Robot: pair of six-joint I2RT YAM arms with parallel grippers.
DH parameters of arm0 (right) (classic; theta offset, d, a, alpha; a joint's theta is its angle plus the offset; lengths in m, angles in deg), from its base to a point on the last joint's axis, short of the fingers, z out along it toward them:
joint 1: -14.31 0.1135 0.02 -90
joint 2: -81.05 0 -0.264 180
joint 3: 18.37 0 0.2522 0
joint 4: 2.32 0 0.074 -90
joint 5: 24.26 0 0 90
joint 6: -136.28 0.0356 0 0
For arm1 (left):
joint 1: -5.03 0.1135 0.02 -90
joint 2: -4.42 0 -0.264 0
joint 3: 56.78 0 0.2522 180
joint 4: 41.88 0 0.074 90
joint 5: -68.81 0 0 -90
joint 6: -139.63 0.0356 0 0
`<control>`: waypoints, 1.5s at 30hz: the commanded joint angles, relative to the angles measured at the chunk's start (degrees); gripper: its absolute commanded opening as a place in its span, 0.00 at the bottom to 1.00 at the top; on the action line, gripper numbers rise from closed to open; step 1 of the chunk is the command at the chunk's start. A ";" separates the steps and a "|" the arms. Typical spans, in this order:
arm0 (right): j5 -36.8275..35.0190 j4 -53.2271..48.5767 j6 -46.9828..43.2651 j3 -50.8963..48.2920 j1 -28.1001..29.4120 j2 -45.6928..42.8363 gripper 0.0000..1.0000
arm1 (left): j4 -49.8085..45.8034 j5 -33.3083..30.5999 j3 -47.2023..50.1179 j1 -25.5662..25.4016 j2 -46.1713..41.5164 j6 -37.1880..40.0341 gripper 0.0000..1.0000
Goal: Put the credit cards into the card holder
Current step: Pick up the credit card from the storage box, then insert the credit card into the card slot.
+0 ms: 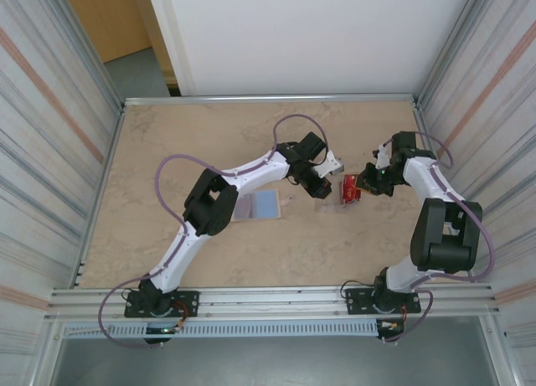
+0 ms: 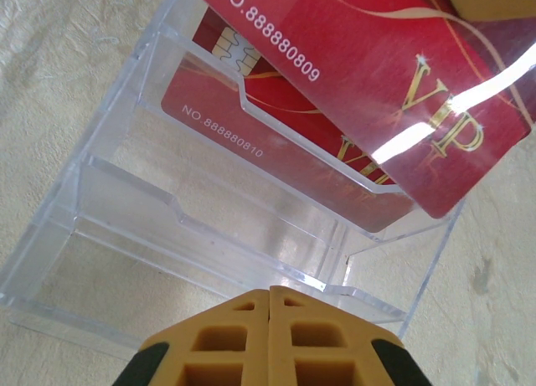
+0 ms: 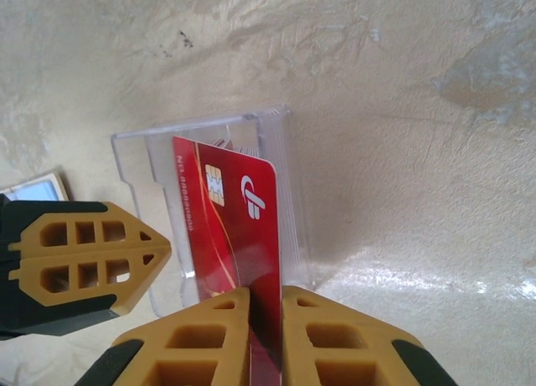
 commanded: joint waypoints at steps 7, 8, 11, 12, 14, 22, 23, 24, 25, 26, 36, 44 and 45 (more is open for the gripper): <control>-2.15 -2.12 -0.10 -0.19 -0.51 -3.10 0.00 | -4.37 -3.31 2.44 -0.57 1.20 1.02 0.00; -1.51 -1.97 -0.10 -0.22 -0.54 -3.36 0.00 | -4.37 -3.39 2.45 -0.56 1.19 1.03 0.00; 1.38 -1.36 0.00 -0.26 -0.55 -3.70 0.00 | -4.46 -3.73 2.36 -0.55 0.76 1.20 0.00; 2.59 -1.16 0.03 -0.24 -0.49 -3.65 0.00 | -4.46 -3.85 2.32 -0.55 0.51 1.20 0.00; 5.57 -0.67 0.20 -0.17 -0.53 -3.89 0.00 | -4.63 -3.86 2.03 -0.47 -0.24 1.13 0.00; 14.25 1.80 3.83 -0.31 -0.02 -9.40 0.00 | -6.21 -2.83 -0.52 0.66 -7.70 0.91 0.15; 14.72 2.06 4.38 -0.31 0.24 -10.22 0.00 | -6.38 -2.67 -0.67 0.92 -8.87 0.94 0.17; 14.93 2.18 4.92 -0.18 0.60 -11.19 0.00 | -6.60 -2.61 -0.77 1.32 -10.49 1.09 0.19; 14.91 2.26 5.47 -0.04 1.19 -12.12 0.00 | -6.87 -2.47 -0.67 1.74 -12.09 1.35 0.21; 14.83 2.40 5.96 0.14 1.77 -12.81 0.00 | -7.12 -2.54 -0.46 2.18 -13.43 1.71 0.23; 10.85 12.86 14.28 -1.89 17.99 -14.64 0.00 | -5.98 -0.59 25.49 14.50 -37.21 4.33 0.26; 11.39 23.15 18.17 -0.75 31.49 -0.71 0.00 | -2.44 0.90 45.99 24.07 -43.66 3.70 0.02; 11.70 23.71 18.26 -0.14 32.69 1.31 0.00 | -0.53 0.45 48.42 24.06 -44.79 4.38 0.00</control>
